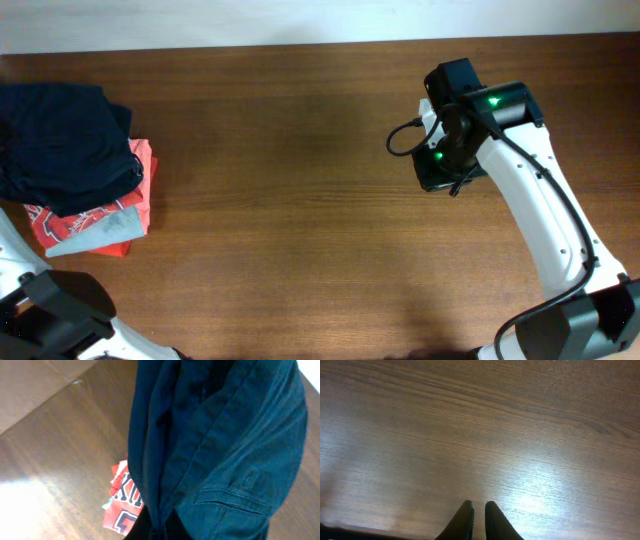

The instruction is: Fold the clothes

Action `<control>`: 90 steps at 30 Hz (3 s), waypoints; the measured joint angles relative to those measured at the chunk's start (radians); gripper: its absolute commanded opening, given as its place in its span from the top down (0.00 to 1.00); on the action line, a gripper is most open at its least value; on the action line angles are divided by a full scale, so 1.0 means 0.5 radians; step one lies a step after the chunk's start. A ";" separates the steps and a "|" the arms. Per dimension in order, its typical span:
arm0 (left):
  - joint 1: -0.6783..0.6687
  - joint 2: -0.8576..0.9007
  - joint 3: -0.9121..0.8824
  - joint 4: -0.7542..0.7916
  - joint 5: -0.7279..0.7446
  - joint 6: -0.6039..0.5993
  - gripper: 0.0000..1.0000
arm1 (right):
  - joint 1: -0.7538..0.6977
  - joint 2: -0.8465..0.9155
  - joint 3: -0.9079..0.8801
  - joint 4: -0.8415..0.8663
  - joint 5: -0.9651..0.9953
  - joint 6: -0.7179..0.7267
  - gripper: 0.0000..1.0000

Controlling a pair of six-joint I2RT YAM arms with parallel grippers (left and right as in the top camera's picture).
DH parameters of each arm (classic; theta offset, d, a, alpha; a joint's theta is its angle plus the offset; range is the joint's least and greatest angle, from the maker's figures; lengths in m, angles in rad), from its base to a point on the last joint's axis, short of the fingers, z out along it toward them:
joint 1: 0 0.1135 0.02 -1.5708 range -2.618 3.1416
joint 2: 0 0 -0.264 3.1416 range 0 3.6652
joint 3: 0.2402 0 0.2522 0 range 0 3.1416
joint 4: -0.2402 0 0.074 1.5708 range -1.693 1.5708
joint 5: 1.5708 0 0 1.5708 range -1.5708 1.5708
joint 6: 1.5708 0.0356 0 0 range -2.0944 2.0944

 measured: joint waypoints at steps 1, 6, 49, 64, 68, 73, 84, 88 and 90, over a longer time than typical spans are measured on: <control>0.000 0.000 0.000 -0.001 -0.027 0.000 0.99 | 0.000 0.000 0.000 0.000 0.001 0.001 0.86; 0.000 0.004 0.000 -0.011 -0.071 0.000 0.99 | 0.000 0.000 0.000 0.000 0.000 -0.001 0.85; -0.561 0.130 0.001 0.072 0.579 0.642 0.43 | -0.001 0.000 0.000 0.568 -0.211 -0.020 0.01; -1.166 0.127 0.001 -0.095 0.582 0.788 0.01 | -0.170 -0.004 0.000 0.733 -0.235 -0.037 0.01; -1.164 0.095 0.001 -0.179 0.567 0.789 0.01 | -0.202 -0.063 -0.001 0.569 -0.182 -0.027 0.01; -1.164 -0.055 0.001 -0.352 0.559 0.789 0.01 | -0.202 -0.338 -0.054 0.526 -0.106 -0.024 0.01; -1.164 -0.906 -0.706 0.041 0.550 0.797 0.01 | -0.202 -1.485 -1.017 0.874 -0.028 0.026 0.01; -1.164 -1.420 -1.321 0.388 0.543 0.842 0.01 | -0.202 -1.817 -1.276 0.887 -0.014 0.027 0.01; -1.164 -1.666 -1.596 0.542 0.539 0.850 0.01 | -0.202 -1.940 -1.342 0.880 -0.012 0.032 0.01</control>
